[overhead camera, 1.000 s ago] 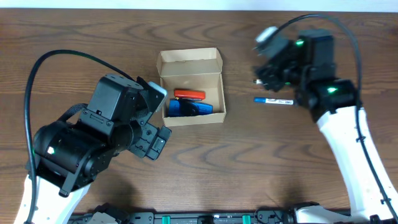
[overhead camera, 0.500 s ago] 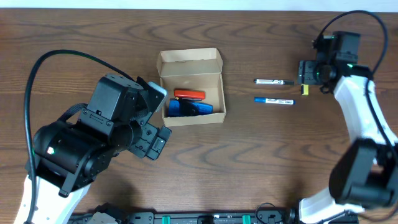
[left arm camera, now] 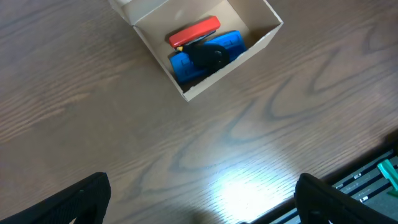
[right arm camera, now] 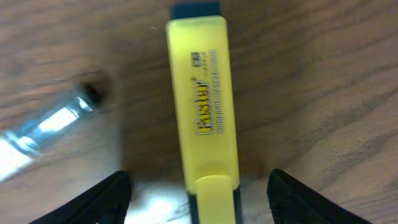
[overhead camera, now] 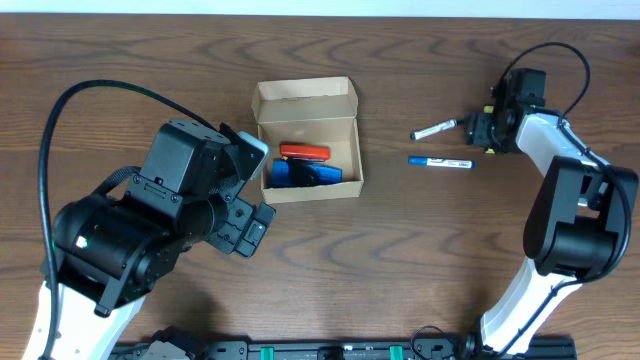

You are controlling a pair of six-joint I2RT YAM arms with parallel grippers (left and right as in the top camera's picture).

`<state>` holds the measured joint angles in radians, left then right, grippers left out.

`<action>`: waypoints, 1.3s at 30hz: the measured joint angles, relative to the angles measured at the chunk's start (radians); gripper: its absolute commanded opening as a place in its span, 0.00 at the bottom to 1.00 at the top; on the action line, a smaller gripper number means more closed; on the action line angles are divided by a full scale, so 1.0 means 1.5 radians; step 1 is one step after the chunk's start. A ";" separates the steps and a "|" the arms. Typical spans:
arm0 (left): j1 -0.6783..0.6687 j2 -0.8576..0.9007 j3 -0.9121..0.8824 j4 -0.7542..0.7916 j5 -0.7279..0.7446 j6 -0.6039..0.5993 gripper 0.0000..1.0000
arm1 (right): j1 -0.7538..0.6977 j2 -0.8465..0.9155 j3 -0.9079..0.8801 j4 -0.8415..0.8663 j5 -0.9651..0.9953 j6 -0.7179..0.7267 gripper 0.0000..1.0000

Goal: Pack container
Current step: 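Move the right gripper to the yellow highlighter and grasp it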

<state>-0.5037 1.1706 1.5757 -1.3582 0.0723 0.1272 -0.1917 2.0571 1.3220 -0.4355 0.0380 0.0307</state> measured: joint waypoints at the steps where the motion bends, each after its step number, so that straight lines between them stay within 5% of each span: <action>1: 0.000 0.000 0.000 0.001 0.000 0.000 0.95 | -0.001 0.001 0.000 0.003 0.001 0.002 0.70; 28: 0.000 0.000 0.000 0.000 0.000 0.000 0.95 | -0.012 0.000 0.014 -0.045 -0.015 0.007 0.01; 34: 0.000 0.000 0.000 0.000 0.000 0.000 0.95 | -0.011 -0.072 0.009 -0.094 -0.036 0.006 0.01; 39: 0.000 0.000 0.000 0.000 0.000 0.000 0.95 | 0.014 -0.241 0.009 -0.129 -0.040 0.007 0.01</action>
<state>-0.5037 1.1706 1.5757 -1.3582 0.0723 0.1272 -0.1703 1.6962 1.3357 -0.6289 -0.0223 0.0406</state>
